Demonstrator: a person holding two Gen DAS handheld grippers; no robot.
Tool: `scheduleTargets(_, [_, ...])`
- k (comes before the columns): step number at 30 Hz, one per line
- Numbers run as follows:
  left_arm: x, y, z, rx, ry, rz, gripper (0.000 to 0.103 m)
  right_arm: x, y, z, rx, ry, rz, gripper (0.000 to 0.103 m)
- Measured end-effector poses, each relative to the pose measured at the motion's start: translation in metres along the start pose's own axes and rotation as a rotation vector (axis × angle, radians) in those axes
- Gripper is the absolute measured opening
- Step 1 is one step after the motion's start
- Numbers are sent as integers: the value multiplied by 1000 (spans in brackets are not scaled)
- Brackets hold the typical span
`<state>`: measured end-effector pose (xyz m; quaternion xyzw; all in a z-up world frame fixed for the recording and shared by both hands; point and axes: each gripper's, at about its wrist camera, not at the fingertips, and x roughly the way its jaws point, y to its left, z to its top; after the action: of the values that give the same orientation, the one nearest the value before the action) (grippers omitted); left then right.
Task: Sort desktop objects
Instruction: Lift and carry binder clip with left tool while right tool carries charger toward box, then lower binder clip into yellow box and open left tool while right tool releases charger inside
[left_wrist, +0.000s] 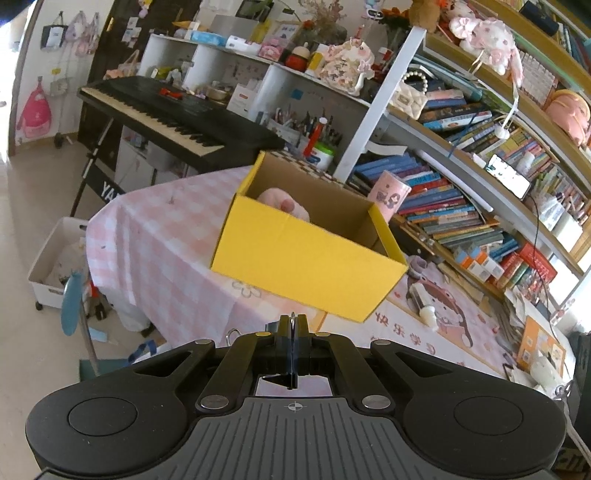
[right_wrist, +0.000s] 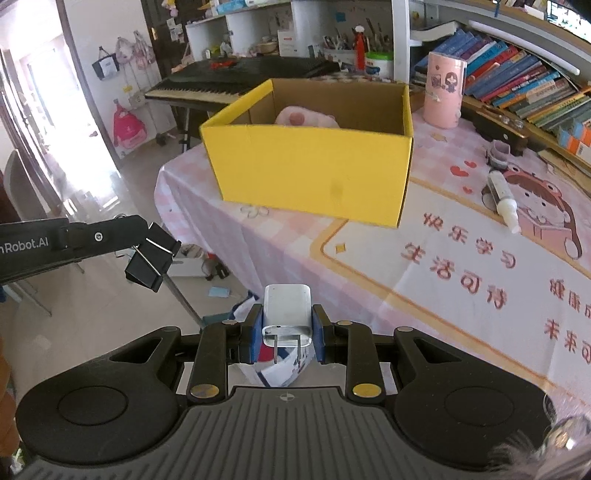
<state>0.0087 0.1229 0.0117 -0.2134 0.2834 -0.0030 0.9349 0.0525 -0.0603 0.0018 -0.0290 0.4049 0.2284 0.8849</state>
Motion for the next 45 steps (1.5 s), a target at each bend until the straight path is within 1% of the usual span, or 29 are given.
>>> scheduleTargets(7, [23,-9,31,20,-49,9,0,7,-18,34,-6,-68,15,25])
scheduleTargets(11, [42,-18,51,33,-78,13,0,10,-33,64,-5,-116,22,25])
scheduleTargets(12, [47,-20,56,39,-85,15,0,12,-41,79,-4,-141,25,25])
scheduleTargets(13, [52,-23,61,46,-92,17,0,12,-41,79,-4,-141,25,25])
scheduleTargets(16, [68,-31,75,64,-110,22,0,18,-52,101,-2,-173,32,25])
scheduleTargets(17, [74,-33,79,70,-114,25,0,25,-59,117,-5,-191,33,25])
scheduleTargets(18, [79,-35,83,73,-118,29,0,25,-59,117,-5,-191,33,25])
scheduleTargets(22, [104,-39,94,80,-117,51,0,40,-74,142,-14,-207,25,25])
scheduleTargets(23, [110,-40,96,81,-112,55,0,51,-80,152,-20,-205,20,25])
scheduleTargets(24, [117,-41,98,84,-108,62,0,51,-80,152,-20,-205,20,25])
scheduleTargets(28, [142,-46,101,112,-78,86,0,74,-89,168,-44,-188,12,25])
scheduleTargets(29, [148,-48,100,119,-67,92,0,85,-92,173,-63,-176,10,25])
scheduleTargets(32, [164,-48,99,136,-36,107,0,96,-94,179,-85,-162,9,25])
scheduleTargets(34, [176,-48,97,152,-11,121,0,109,-95,184,-109,-143,7,25])
scheduleTargets(35, [182,-47,97,159,3,127,0,122,-95,187,-138,-116,3,25])
scheduleTargets(37, [192,-47,96,169,27,139,0,134,-94,190,-177,-84,5,25])
scheduleTargets(38, [197,-46,95,174,38,144,0,134,-94,190,-177,-84,5,25])
scheduleTargets(42, [212,-44,93,187,76,165,0,154,-91,190,-261,-31,7,25])
scheduleTargets(43, [215,-44,93,190,84,167,0,162,-88,190,-298,-6,11,25])
scheduleTargets(44, [217,-44,92,199,88,172,0,165,-86,190,-325,1,8,25])
scheduleTargets(45, [219,-44,92,204,93,174,0,165,-86,190,-325,1,8,25])
